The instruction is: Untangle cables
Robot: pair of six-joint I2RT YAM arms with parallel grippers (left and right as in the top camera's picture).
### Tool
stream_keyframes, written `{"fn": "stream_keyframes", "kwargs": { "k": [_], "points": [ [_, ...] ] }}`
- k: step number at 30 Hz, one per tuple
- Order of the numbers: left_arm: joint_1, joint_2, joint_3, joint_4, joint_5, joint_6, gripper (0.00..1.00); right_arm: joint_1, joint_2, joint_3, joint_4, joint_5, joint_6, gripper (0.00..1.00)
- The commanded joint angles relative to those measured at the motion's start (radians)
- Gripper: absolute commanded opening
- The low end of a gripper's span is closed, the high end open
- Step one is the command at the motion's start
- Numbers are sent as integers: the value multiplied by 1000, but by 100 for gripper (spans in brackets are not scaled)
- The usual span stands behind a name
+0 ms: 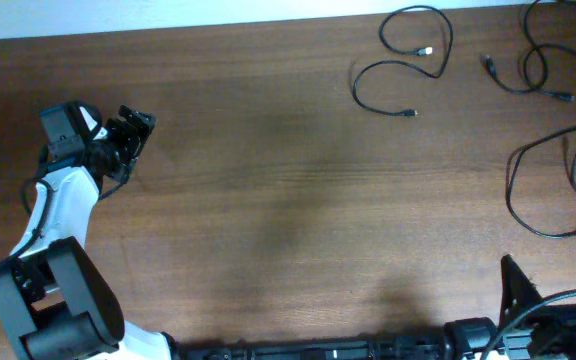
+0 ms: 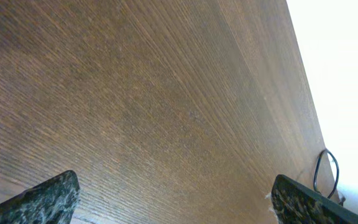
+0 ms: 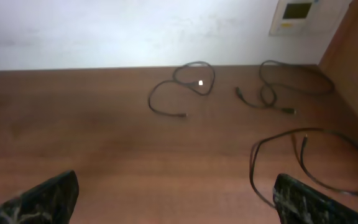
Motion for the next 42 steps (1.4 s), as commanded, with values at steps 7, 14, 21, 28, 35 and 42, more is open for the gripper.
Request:
{"fn": "stream_keyframes", "kwargs": {
  "k": [7,14,21,28,35,42],
  "points": [
    [0,2,1,1,7,19,99,-23,-436,-727,594,16,2,98],
    [0,2,1,1,7,19,99,-55,-493,-1331,1307,-42,2,98],
    [0,2,1,1,7,19,99,-94,-493,-1459,1374,-60,3,98],
    [0,2,1,2,7,19,99,-94,-493,-1496,1298,-40,5,98],
    [0,2,1,1,7,19,99,-94,-492,-1496,1293,-34,5,98],
    [0,2,1,2,7,19,99,-94,-491,-1496,1293,-34,5,98]
  ]
}}
